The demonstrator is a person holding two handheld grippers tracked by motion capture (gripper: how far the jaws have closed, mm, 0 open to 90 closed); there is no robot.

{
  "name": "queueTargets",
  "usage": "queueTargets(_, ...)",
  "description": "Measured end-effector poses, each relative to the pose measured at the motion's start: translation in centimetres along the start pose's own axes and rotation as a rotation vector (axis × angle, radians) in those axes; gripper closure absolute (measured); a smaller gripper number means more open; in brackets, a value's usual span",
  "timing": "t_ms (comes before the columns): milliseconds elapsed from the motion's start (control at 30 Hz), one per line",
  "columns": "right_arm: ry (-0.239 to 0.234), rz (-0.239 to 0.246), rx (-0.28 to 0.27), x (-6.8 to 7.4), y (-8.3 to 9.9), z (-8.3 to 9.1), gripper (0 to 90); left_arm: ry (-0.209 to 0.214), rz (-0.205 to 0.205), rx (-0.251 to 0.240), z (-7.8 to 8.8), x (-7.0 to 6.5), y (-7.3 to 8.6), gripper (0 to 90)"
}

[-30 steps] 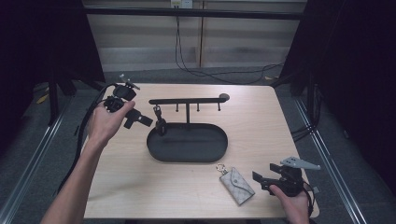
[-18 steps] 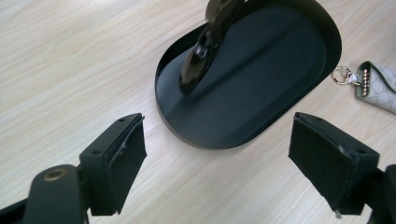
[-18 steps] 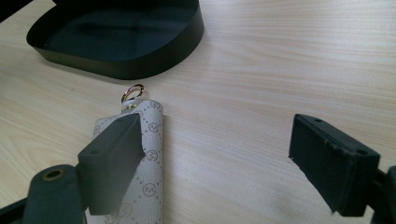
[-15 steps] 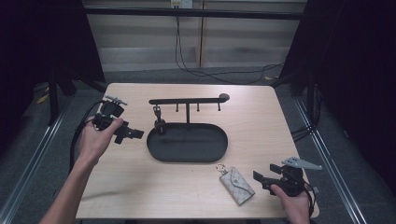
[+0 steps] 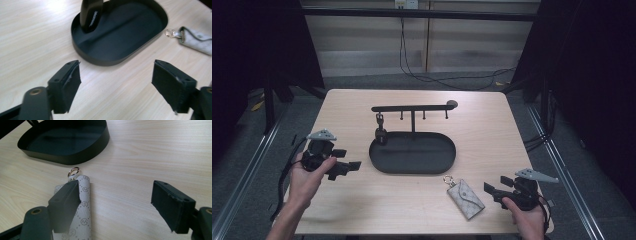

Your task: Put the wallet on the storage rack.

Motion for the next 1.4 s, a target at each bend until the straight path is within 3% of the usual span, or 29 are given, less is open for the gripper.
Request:
queueTargets(200,-0.026,-0.01,0.033,0.5,-0.1,0.1,23.7,0.043,0.007,-0.016,-0.7,-1.3,2.0,25.8)
queueTargets(333,-0.045,-0.008,0.04,0.8,-0.3,0.2,24.0,0.057,-0.02,-0.012,-0.8,-2.5,3.7,25.5)
queueTargets(467,-0.067,-0.001,0.053,1.1,-0.6,0.2,24.4,0.068,-0.008,-0.033,-0.4,-3.3,5.7,24.8)
queueTargets(600,-0.055,0.016,0.079,1.5,-1.1,0.2,26.0,0.092,0.019,-0.048,-0.4,-3.7,7.3,23.7)
queueTargets(867,-0.058,0.056,0.195,2.8,-1.8,-0.2,26.0,0.099,-0.003,-0.046,-0.8,-4.6,8.1,23.4)
queueTargets(1033,-0.068,0.068,0.287,3.8,-1.8,-1.7,27.9,0.114,-0.04,0.002,-1.3,-5.5,8.6,23.2)
queueTargets(1400,-0.048,0.138,0.49,5.3,-1.8,-3.7,26.9,0.129,-0.035,-0.004,-1.4,-5.2,8.7,22.1)
Point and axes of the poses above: each handheld gripper's, and its own axes: z roughly backward along the jaws, y roughly out of its underside, x roughly to its left, the point moved 5 cm from there along -z, roughly forward along the jaws, and after that the axes turned 5 degrees about -z, right-handed, at the moved point
